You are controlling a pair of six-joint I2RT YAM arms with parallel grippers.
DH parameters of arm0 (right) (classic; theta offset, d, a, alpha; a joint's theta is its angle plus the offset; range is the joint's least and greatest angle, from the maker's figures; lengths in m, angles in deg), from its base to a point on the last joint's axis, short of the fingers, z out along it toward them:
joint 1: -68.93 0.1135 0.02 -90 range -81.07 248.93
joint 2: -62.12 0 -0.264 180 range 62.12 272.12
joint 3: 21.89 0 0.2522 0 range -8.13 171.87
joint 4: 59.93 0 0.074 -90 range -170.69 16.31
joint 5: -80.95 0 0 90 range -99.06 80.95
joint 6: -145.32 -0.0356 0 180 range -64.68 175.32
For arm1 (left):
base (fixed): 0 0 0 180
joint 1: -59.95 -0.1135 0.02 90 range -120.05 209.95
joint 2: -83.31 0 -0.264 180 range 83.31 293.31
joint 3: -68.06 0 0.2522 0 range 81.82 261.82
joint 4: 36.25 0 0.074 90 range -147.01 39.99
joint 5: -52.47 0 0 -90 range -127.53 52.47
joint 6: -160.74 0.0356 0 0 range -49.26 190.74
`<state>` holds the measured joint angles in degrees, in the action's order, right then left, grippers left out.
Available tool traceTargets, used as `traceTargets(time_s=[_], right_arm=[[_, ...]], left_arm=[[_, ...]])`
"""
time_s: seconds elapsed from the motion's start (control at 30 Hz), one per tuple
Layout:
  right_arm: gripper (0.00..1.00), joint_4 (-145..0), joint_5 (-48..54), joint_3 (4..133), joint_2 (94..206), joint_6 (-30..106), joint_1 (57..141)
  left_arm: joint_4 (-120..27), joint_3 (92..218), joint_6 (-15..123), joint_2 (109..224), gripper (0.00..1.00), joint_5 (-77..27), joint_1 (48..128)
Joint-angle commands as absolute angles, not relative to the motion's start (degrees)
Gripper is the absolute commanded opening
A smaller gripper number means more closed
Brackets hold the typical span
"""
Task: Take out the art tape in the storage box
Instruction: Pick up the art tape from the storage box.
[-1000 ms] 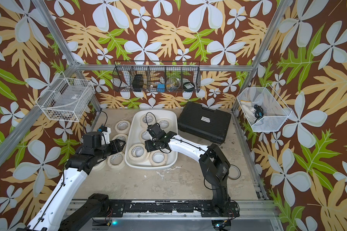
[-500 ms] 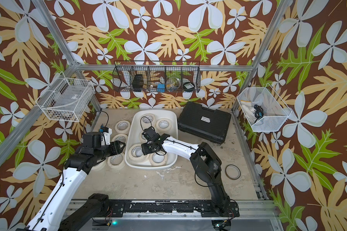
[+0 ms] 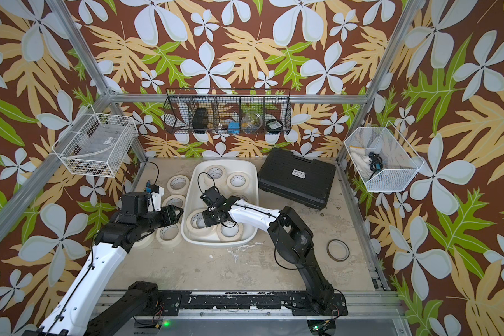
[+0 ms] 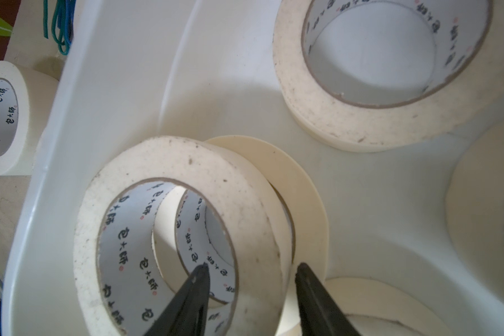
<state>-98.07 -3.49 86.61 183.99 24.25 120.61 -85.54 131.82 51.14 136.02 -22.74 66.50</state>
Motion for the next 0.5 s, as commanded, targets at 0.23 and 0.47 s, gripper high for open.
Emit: traceTargets(time_s=[0.23, 0.47], right_arm=[[0.2, -100.24, -6.65, 86.64, 181.91, 25.15, 120.61], [0.12, -103.31, -12.16, 85.2, 176.77, 26.89, 120.48]], left_arm=[[-85.15, 132.07, 51.66, 136.57, 0.59, -21.55, 66.58], [-86.29, 135.19, 50.45, 137.12, 0.59, -19.49, 66.79]])
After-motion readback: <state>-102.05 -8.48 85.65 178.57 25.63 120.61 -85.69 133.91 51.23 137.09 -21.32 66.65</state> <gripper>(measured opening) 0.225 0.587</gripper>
